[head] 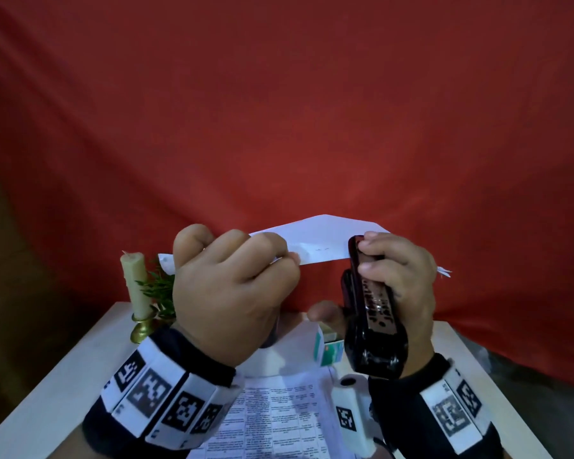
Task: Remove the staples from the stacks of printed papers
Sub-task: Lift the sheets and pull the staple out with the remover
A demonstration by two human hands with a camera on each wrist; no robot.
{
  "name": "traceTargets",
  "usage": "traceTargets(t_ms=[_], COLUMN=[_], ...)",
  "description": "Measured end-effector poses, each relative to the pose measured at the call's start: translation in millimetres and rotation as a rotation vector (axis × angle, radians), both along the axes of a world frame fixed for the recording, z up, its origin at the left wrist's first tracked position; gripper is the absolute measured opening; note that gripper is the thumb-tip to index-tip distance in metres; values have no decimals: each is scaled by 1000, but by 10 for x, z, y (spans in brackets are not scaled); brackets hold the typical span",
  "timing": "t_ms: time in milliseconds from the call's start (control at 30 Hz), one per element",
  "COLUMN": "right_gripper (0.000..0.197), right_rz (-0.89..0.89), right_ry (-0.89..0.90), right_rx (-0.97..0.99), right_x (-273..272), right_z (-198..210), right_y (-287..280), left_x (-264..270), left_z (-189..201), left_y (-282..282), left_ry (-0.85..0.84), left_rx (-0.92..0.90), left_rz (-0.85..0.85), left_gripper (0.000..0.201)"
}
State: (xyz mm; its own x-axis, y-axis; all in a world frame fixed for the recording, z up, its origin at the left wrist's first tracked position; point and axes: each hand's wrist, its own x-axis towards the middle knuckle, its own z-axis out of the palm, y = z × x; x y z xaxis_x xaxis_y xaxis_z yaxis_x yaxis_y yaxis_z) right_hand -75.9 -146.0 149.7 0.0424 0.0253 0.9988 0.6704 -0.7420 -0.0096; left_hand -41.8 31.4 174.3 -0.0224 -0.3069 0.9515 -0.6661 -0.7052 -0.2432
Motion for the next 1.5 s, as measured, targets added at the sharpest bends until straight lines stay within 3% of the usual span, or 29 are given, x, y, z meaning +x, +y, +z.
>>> traceTargets(t_ms=[100,300,467,533,800,1000,1167,1500], right_gripper=[58,61,48,59,48,55,31,31], right_rz=[12,14,125,94,-35,-2,47,54], right_ry=[-10,7,302,409,579,574,580,488], right_rx=[17,86,306,293,183,241,333,405], right_x=[0,-3,-15,0,40,13,2,32], right_z=[7,35,129,200,211,218,225,204], right_y=[26,55,92,85,82,119,128,126], left_x=[-9,6,60,61,-24,-41,-77,-91], left_z=[12,19,68,82,207,217,230,214], left_y=[6,-19,-69,-106,-132,-134,-146,-197], left_ry=[-21,26,399,549,898,985,998,1033], left_rx=[-15,-27,102,106,85,77,66,52], left_rz=[-4,1,17,-13,-128,-146,-162,-206], left_gripper=[38,13,8,12,15,7,13,15])
